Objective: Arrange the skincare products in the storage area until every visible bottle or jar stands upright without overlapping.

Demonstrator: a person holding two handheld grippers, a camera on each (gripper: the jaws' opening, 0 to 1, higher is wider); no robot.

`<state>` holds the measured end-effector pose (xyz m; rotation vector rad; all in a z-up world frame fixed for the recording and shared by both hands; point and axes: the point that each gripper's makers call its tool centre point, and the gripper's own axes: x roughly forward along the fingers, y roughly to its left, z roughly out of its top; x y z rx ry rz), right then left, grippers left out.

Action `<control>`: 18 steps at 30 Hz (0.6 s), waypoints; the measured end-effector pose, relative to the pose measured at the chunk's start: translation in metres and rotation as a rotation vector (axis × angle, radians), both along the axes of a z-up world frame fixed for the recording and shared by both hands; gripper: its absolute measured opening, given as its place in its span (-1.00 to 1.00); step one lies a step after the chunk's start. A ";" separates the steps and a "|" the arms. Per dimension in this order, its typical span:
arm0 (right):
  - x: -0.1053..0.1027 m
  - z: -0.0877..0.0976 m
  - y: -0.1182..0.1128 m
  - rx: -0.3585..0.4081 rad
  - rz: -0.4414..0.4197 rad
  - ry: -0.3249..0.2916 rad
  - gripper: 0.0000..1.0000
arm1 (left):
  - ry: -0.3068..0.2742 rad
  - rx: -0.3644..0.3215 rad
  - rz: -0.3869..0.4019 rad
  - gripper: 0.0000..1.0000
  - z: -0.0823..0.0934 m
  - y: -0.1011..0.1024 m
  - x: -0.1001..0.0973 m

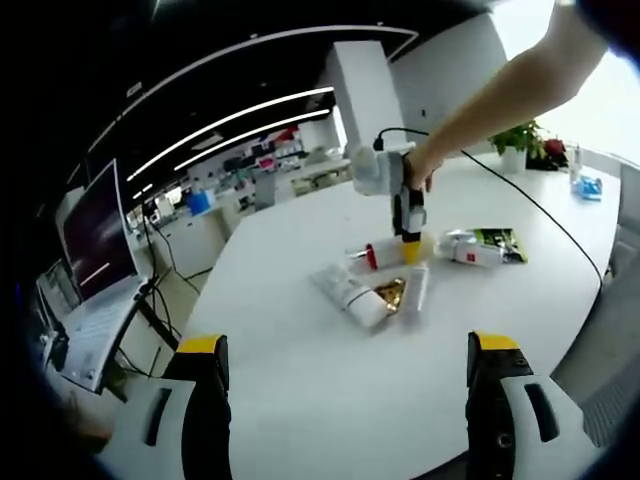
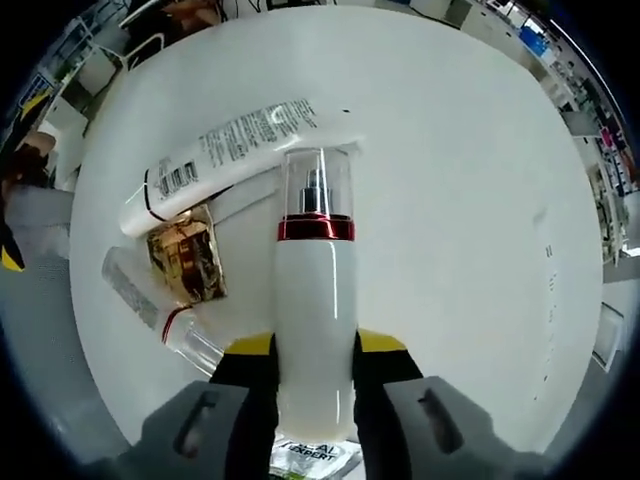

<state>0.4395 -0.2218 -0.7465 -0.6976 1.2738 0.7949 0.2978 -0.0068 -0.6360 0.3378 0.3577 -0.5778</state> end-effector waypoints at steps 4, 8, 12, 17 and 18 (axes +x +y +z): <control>-0.001 0.001 -0.001 0.006 -0.032 0.003 -0.46 | 0.004 0.012 -0.004 0.94 -0.002 0.000 -0.001; -0.005 0.001 -0.002 -0.006 -0.038 -0.013 -0.47 | 0.000 0.005 0.002 0.94 -0.001 0.001 0.000; -0.014 0.000 -0.005 -0.009 -0.095 0.037 -0.48 | 0.015 0.008 -0.003 0.94 -0.003 0.001 -0.001; -0.021 0.007 -0.009 0.074 -0.208 0.067 -0.48 | 0.018 -0.005 -0.003 0.94 -0.001 0.000 -0.002; -0.023 0.011 -0.010 0.112 -0.250 0.079 -0.48 | 0.020 -0.009 -0.002 0.94 -0.001 0.000 -0.002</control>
